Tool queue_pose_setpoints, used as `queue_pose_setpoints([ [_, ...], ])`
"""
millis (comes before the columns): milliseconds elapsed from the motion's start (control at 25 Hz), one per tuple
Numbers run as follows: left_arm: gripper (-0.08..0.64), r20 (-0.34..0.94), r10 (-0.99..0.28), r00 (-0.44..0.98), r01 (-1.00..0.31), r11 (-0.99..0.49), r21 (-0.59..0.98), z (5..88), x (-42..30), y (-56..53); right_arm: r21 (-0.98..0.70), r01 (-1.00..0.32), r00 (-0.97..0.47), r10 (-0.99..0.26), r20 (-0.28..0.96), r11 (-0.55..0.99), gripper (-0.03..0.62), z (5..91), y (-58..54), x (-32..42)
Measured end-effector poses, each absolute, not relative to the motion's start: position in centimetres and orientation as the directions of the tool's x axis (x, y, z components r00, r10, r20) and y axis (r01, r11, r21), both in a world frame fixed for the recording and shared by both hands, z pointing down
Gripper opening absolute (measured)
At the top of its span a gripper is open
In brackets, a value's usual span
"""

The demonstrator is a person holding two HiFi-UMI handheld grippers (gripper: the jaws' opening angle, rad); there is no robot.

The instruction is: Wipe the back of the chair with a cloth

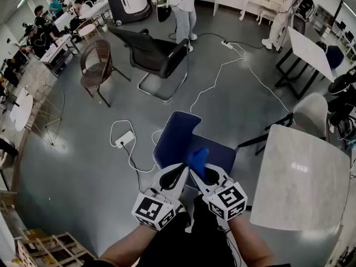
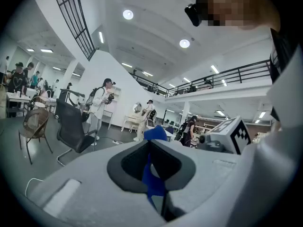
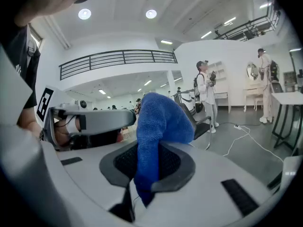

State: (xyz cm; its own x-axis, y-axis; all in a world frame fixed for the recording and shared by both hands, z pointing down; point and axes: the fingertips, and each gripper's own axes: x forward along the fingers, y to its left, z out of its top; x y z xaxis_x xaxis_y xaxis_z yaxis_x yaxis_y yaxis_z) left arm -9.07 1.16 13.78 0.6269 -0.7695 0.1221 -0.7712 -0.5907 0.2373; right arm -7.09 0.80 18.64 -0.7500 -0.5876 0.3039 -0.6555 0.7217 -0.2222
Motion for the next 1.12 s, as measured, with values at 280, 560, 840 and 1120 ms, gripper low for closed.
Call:
queue_pose_setpoints([
  [280,0.02,0.075,-0.785,0.615,-0.777,-0.587,0.229,9.5,-10.2,2.4,-0.158,-0.685,-0.722,-0.633,0.279,0.711,0.071,12.8,1.5,-7.6],
  [560,0.019,0.058,-0.801,0.596,-0.792,-0.574,0.208,7.0,-9.4,1.5,-0.132,-0.709,-0.699,-0.666,0.261,0.693,0.069,9.7,0.4,-7.1],
  [840,0.018,0.02,-0.814,0.58,-0.802,-0.567,0.188,4.9,-9.7,1.3,-0.111,-0.711,-0.697,-0.675,0.243,0.695,0.069,8.0,0.1,-6.9],
  [1120,0.019,0.012,-0.822,0.569,-0.81,-0.558,0.181,5.0,-10.1,2.1,-0.101,-0.706,-0.701,-0.671,0.24,0.701,0.069,8.3,1.0,-7.4],
])
